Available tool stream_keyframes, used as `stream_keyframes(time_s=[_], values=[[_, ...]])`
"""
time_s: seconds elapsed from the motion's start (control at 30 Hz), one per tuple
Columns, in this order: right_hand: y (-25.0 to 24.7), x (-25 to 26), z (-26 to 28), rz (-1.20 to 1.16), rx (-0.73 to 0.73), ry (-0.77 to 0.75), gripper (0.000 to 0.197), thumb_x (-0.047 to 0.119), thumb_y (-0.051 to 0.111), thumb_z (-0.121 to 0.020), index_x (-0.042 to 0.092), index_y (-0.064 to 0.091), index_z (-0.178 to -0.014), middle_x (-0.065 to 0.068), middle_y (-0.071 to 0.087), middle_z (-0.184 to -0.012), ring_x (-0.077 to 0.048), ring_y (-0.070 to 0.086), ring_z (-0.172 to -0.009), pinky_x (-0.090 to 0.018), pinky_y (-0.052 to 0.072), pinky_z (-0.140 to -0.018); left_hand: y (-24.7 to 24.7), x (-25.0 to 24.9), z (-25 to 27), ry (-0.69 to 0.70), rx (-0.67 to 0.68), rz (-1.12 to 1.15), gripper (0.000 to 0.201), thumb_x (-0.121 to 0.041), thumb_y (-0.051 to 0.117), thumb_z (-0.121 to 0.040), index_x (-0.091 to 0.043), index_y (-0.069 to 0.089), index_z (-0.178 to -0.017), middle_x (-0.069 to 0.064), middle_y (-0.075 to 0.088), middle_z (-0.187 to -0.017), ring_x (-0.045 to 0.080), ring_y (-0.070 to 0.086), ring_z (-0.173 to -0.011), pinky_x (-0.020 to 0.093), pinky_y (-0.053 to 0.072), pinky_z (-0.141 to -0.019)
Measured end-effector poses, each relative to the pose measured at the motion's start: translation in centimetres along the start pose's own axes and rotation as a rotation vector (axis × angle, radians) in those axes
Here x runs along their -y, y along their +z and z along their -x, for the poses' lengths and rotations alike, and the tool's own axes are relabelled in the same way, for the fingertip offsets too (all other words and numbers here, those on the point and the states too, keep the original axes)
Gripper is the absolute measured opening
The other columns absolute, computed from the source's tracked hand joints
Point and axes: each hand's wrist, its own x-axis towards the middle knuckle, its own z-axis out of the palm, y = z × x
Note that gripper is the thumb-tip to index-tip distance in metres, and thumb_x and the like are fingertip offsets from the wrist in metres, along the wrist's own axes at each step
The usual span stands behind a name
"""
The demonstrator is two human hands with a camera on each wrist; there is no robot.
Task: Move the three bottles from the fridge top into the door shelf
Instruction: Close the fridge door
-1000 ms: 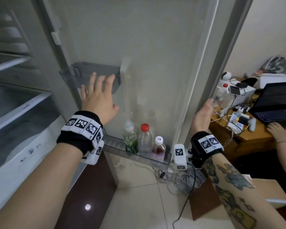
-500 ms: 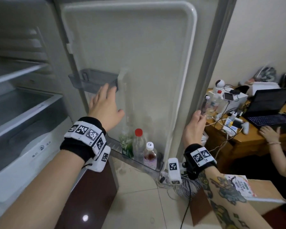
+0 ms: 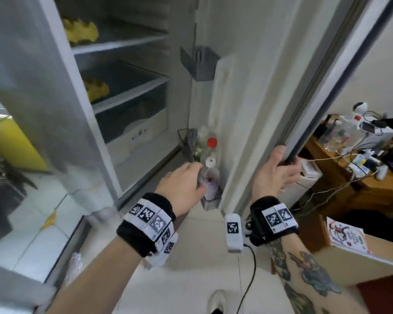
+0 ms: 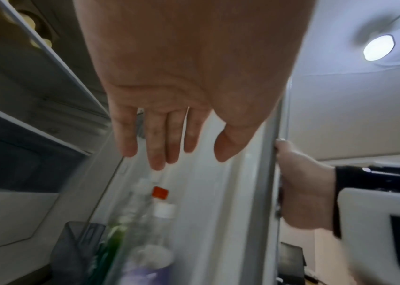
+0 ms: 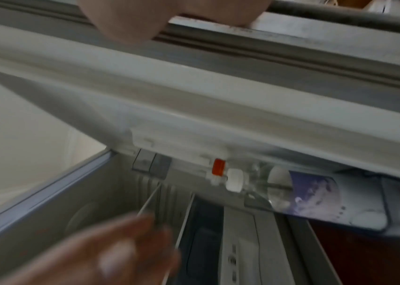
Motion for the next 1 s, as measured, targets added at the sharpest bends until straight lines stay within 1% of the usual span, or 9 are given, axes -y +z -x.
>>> stream_keyframes(time_s=[0.2, 0.3, 0.37, 0.43, 0.53, 0.6, 0.73, 0.87, 1.0], values=[[2.4, -0.1, 10.3, 0.033, 0.229, -0.105, 0.079, 0.055, 0.046, -0.085, 0.008, 0.029, -0.146, -0.016, 0.030, -0.147, -0.029, 0.026, -0.141, -0.045, 0.014, -0.116, -4.7, 0.3, 3.4, 0.149, -0.170, 0.166, 0.055, -0.033, 0.047, -0.094, -0.020, 0.027, -0.144, 0.001, 0.031, -0.151, 0.021, 0.040, -0.132, 0.043, 0.038, -0.105], [4.0, -0.7, 13.3, -0.010, 0.282, -0.222, 0.061, 0.046, 0.051, -0.087, 0.004, 0.051, -0.131, -0.015, 0.060, -0.124, -0.031, 0.057, -0.117, -0.051, 0.043, -0.104, -6.8, 1.2, 4.1, 0.227, -0.218, 0.143, 0.067, -0.038, 0.050, -0.092, -0.026, 0.016, -0.148, 0.001, 0.019, -0.157, 0.021, 0.030, -0.139, 0.045, 0.034, -0.109], [5.3, -1.3, 15.4, 0.025, 0.384, -0.275, 0.065, 0.055, 0.046, -0.086, 0.003, 0.054, -0.124, -0.015, 0.064, -0.117, -0.032, 0.061, -0.109, -0.058, 0.049, -0.093, -8.2, 2.4, 4.6, 0.207, -0.226, 0.123, 0.076, -0.044, 0.052, -0.090, -0.036, 0.003, -0.148, -0.001, 0.005, -0.160, 0.024, 0.023, -0.143, 0.048, 0.029, -0.113], [6.4, -2.2, 17.1, 0.079, 0.542, -0.365, 0.070, 0.059, 0.040, -0.091, 0.001, 0.050, -0.128, -0.014, 0.058, -0.124, -0.032, 0.055, -0.116, -0.059, 0.045, -0.099, -9.1, 3.7, 4.8, 0.147, -0.237, 0.118, 0.082, -0.050, 0.051, -0.088, -0.042, -0.007, -0.146, -0.001, -0.007, -0.161, 0.026, 0.014, -0.146, 0.050, 0.021, -0.115], [7.6, -2.2, 19.8, 0.152, 0.782, -0.476, 0.065, 0.048, 0.039, -0.095, 0.009, 0.033, -0.148, -0.008, 0.034, -0.150, -0.020, 0.028, -0.140, -0.041, 0.025, -0.119, -10.0, 6.7, 5.2, 0.063, -0.284, 0.067, 0.084, -0.054, 0.048, -0.088, -0.042, -0.011, -0.146, -0.002, -0.015, -0.160, 0.024, 0.009, -0.147, 0.048, 0.013, -0.116], [8.7, -1.5, 21.1, 0.136, 0.920, -0.483, 0.063, 0.038, 0.043, -0.100, 0.013, 0.022, -0.154, -0.004, 0.019, -0.159, -0.013, 0.016, -0.147, -0.029, 0.014, -0.121, -10.5, 8.8, 5.7, 0.026, -0.298, 0.110, 0.082, -0.054, 0.047, -0.089, -0.040, -0.010, -0.147, -0.007, -0.013, -0.160, 0.018, 0.006, -0.147, 0.049, 0.016, -0.118], [12.8, -0.2, 22.9, 0.103, 1.163, -0.401, 0.068, 0.036, 0.046, -0.100, 0.019, 0.015, -0.158, 0.001, 0.016, -0.160, -0.014, 0.021, -0.148, -0.035, 0.022, -0.122, -11.4, 12.0, 5.7, -0.064, -0.270, 0.131, 0.078, -0.050, 0.046, -0.091, -0.033, -0.003, -0.149, -0.006, 0.000, -0.161, 0.015, 0.012, -0.147, 0.047, 0.019, -0.117], [15.4, 0.2, 24.5, 0.100, 1.068, -0.391, 0.051, 0.027, 0.059, -0.092, 0.014, 0.044, -0.139, -0.010, 0.053, -0.137, -0.029, 0.054, -0.123, -0.044, 0.049, -0.099, -11.7, 13.2, 4.8, -0.117, -0.231, 0.068, 0.079, -0.051, 0.044, -0.091, -0.034, -0.006, -0.149, -0.004, -0.002, -0.161, 0.020, 0.012, -0.147, 0.051, 0.019, -0.117], [15.1, 0.1, 24.9, 0.064, 1.065, -0.399, 0.055, 0.030, 0.060, -0.085, 0.015, 0.046, -0.136, -0.008, 0.055, -0.133, -0.028, 0.057, -0.119, -0.040, 0.051, -0.096, -11.6, 13.4, 4.6, -0.108, -0.230, 0.023, 0.077, -0.048, 0.046, -0.091, -0.031, -0.001, -0.150, -0.001, 0.004, -0.161, 0.021, 0.015, -0.146, 0.048, 0.020, -0.117]])
